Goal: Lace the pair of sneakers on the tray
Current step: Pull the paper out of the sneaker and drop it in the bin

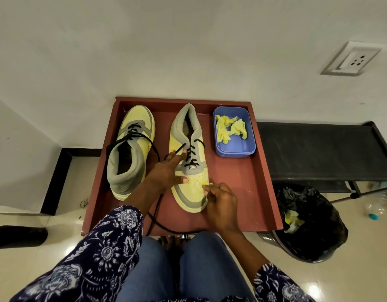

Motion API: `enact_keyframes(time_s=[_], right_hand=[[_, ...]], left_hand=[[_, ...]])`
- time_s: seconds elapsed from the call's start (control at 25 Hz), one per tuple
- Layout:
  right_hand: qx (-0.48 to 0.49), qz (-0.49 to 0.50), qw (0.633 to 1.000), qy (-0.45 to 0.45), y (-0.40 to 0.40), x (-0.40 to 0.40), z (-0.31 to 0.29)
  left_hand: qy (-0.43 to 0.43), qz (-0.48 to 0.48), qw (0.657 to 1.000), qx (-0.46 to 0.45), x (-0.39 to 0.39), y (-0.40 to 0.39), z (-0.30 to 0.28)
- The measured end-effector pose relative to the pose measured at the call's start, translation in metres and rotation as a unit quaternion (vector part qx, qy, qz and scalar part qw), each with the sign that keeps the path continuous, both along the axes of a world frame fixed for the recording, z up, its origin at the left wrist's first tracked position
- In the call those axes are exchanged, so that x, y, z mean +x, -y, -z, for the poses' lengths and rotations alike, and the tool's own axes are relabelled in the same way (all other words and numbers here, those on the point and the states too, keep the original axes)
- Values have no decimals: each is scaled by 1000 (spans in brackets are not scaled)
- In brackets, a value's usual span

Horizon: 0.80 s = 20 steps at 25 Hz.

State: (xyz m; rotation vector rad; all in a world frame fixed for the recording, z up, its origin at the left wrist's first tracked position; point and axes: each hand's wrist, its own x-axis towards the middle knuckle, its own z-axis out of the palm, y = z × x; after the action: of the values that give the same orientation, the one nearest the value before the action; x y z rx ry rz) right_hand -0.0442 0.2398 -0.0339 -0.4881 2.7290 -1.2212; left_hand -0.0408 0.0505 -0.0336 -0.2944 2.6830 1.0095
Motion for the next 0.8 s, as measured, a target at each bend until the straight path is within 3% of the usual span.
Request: enact_keyframes(time_s=[0.28, 0.44, 0.68, 0.8], right_hand=[[6, 29, 999, -39, 24, -36, 0], [8, -21, 998, -51, 10, -12, 13], [28, -102, 985, -137, -11, 22, 29], [-4, -84, 991, -107, -7, 12, 26]], left_hand=[[23, 8, 1000, -3, 3, 3, -4], [23, -5, 1000, -5, 5, 1, -6], [29, -33, 999, 19, 6, -3, -7], [28, -43, 998, 32, 7, -4, -6]])
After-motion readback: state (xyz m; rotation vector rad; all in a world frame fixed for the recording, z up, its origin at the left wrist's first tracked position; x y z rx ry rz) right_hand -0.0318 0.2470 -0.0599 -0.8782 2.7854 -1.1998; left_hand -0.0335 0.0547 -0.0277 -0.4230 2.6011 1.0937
